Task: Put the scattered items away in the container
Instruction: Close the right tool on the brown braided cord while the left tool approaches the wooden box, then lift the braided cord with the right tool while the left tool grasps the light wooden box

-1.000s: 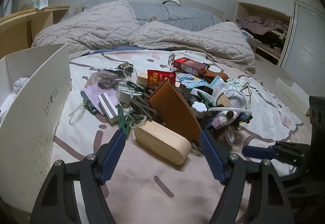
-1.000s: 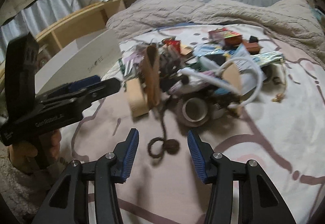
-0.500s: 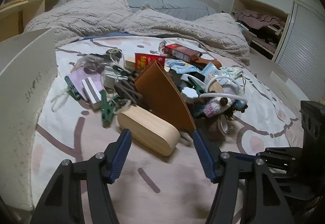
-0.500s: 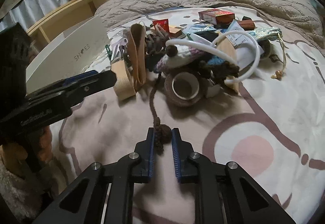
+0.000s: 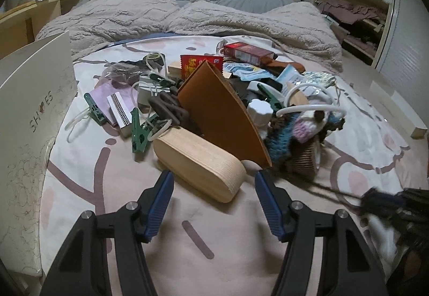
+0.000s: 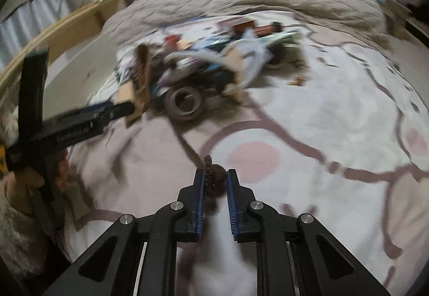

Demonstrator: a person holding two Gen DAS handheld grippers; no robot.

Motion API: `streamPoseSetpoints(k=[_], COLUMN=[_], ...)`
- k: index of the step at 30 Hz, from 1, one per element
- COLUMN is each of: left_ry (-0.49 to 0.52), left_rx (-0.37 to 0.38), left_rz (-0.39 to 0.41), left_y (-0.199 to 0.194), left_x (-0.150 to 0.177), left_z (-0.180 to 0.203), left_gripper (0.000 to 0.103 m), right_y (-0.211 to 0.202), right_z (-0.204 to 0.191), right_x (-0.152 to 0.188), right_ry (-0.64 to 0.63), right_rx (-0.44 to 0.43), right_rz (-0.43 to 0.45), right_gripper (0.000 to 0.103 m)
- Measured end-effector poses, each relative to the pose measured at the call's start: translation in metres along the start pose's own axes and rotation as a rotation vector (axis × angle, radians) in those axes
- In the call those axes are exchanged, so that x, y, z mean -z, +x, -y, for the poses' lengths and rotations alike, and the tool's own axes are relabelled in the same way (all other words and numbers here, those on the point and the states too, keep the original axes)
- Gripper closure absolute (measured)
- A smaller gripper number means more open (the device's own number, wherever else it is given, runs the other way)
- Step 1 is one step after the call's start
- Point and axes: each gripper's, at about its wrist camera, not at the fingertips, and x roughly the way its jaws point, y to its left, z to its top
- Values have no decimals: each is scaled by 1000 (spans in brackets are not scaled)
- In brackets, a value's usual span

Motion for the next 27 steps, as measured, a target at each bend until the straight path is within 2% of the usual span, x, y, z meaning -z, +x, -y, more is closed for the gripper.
streamPoseSetpoints(k=[7, 11, 15, 19, 27], left_ry=[12, -42, -59, -46, -104], left_rx=[-45, -16, 1, -16, -65], left_rz=[-36, -40, -25, -17, -34], left_y=[12, 11, 4, -7, -25], left_x=[1, 0, -1, 1, 10], left_z=[3, -8, -12, -15, -36], left_gripper=[40, 40, 45, 46, 45], right_y=[-19, -27, -36, -44, -59], right_z=[28, 41, 54, 70, 98], right_x=[-4, -6, -8, -11, -15], right_ry=[104, 139, 167, 206, 274], right_rx=[58, 111, 146, 193, 264], right_rz=[60, 85, 117, 144, 187], right_gripper=[87, 87, 87, 87, 87])
